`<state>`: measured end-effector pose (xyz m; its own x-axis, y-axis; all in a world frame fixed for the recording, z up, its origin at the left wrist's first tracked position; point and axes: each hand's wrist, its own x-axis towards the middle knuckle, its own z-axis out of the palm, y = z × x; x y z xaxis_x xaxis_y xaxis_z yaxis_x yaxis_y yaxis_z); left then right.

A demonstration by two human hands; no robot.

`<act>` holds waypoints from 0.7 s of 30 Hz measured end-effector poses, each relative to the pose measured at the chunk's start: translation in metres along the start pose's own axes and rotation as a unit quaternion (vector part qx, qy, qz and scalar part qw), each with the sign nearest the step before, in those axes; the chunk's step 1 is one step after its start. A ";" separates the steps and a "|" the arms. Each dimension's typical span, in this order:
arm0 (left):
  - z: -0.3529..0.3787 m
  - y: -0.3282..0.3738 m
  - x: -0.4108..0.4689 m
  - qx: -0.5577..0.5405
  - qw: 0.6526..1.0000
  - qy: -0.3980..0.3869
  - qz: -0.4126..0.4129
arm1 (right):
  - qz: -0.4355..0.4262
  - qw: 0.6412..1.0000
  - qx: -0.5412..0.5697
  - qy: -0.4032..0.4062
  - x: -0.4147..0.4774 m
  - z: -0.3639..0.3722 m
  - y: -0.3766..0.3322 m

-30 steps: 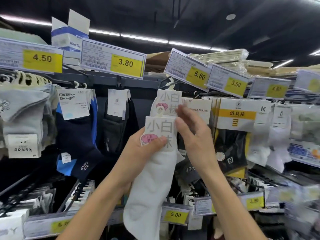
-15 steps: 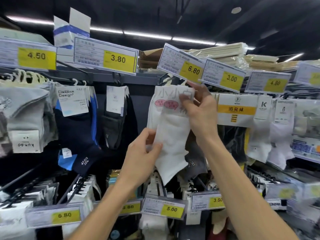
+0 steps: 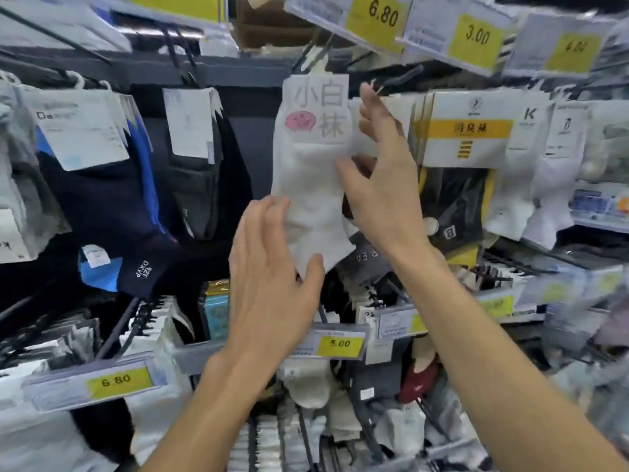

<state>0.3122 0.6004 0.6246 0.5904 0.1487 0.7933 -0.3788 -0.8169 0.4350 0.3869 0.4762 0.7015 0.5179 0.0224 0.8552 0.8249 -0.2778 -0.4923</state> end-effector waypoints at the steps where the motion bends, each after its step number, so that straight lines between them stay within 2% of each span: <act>1: 0.003 0.006 -0.006 -0.029 0.999 0.011 0.028 | -0.012 1.000 -0.016 0.014 -0.022 -0.008 0.002; 3: 0.016 0.024 -0.025 -0.123 0.989 0.022 0.082 | -0.019 0.999 -0.037 0.033 -0.076 -0.029 0.006; 5: 0.040 0.047 -0.059 -0.222 0.968 -0.007 0.120 | 0.015 0.998 -0.058 0.030 -0.140 -0.055 0.012; 7: 0.074 0.072 -0.106 -0.305 0.942 -0.098 0.099 | 0.116 0.990 -0.078 0.029 -0.209 -0.086 0.017; 9: 0.109 0.095 -0.164 -0.345 0.904 -0.251 0.042 | 0.263 0.957 -0.108 0.053 -0.282 -0.122 0.019; 11: 0.144 0.112 -0.233 -0.328 0.852 -0.407 0.021 | 0.405 0.898 -0.156 0.073 -0.364 -0.167 0.019; 14: 0.186 0.135 -0.337 -0.273 0.748 -0.605 0.021 | 0.572 0.780 -0.229 0.115 -0.496 -0.238 0.006; 16: 0.204 0.150 -0.400 -0.239 0.669 -0.703 0.035 | 0.669 0.684 -0.250 0.147 -0.581 -0.274 -0.011; 18: 0.218 0.168 -0.458 -0.186 0.575 -0.794 0.065 | 0.744 0.600 -0.224 0.190 -0.653 -0.302 -0.029; 20: 0.233 0.189 -0.511 -0.153 0.494 -0.851 0.086 | 0.789 0.538 -0.187 0.231 -0.709 -0.325 -0.044; 21: 0.241 0.200 -0.536 -0.139 0.468 -0.869 0.081 | 0.801 0.517 -0.182 0.240 -0.733 -0.336 -0.049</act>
<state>0.0916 0.2230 0.1840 0.1353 -0.7773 -0.6145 -0.4544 -0.5998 0.6586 -0.1097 0.1508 0.1533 0.2815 -0.7330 -0.6192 -0.7184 0.2668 -0.6424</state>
